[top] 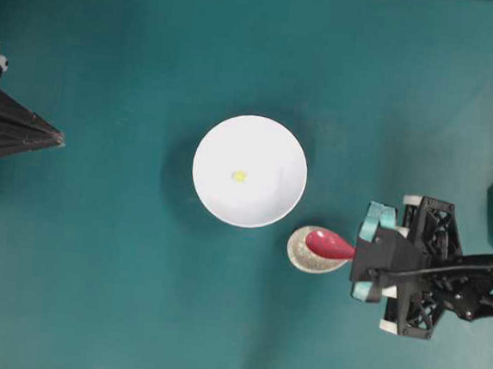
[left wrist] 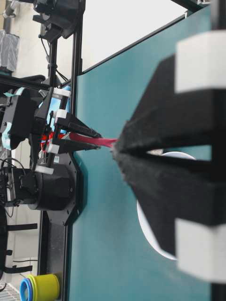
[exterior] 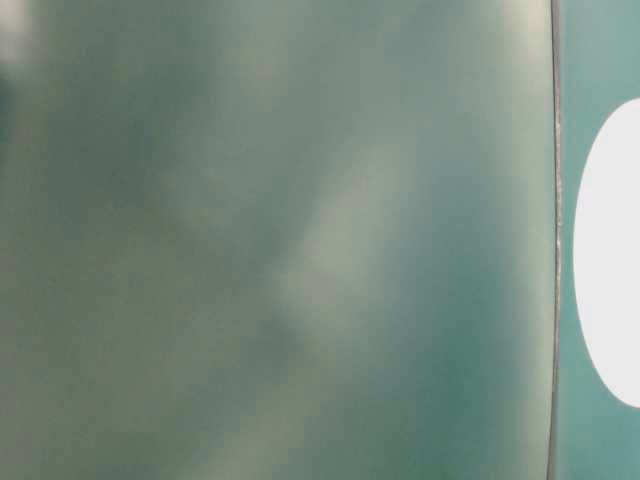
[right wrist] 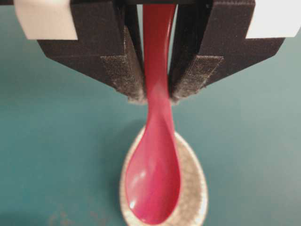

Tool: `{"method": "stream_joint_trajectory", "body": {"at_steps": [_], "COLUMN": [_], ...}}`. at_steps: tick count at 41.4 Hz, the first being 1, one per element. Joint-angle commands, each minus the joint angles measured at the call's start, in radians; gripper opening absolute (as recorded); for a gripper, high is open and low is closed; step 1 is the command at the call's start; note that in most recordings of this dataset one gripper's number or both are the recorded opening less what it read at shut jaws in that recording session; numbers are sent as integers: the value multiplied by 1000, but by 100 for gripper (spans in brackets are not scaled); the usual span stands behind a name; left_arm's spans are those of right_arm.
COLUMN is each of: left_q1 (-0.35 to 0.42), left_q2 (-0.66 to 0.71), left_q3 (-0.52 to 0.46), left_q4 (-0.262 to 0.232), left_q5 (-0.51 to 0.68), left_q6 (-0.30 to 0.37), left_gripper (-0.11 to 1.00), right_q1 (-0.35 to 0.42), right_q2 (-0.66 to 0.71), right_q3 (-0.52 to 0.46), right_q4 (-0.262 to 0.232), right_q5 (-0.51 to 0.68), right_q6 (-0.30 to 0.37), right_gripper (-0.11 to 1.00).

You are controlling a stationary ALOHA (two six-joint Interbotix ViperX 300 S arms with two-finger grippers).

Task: Scoop the yellow hexagonal prism block from the bowl with a spoon using the right arm.

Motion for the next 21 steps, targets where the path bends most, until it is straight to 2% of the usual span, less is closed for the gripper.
{"method": "stream_joint_trajectory", "body": {"at_steps": [1, 5, 12, 21], "left_q1": [-2, -2, -2, -2], "left_q2": [5, 5, 3, 3], "left_q3": [-32, -32, -32, -32], "left_q4": [3, 2, 2, 2], "left_q5": [-12, -12, -12, -12], "left_q6": [-2, -2, 0, 0], "left_gripper": [1, 1, 1, 1], "right_q1": [2, 2, 2, 2], "right_q2": [-31, -32, -32, -32], "right_q3": [-3, -2, -2, 3], "right_q4": [-26, -44, -43, -43], "right_q5": [-3, -5, -29, -87], "right_q6": [-12, -51, -124, -143], "right_gripper": [26, 26, 26, 26]}}
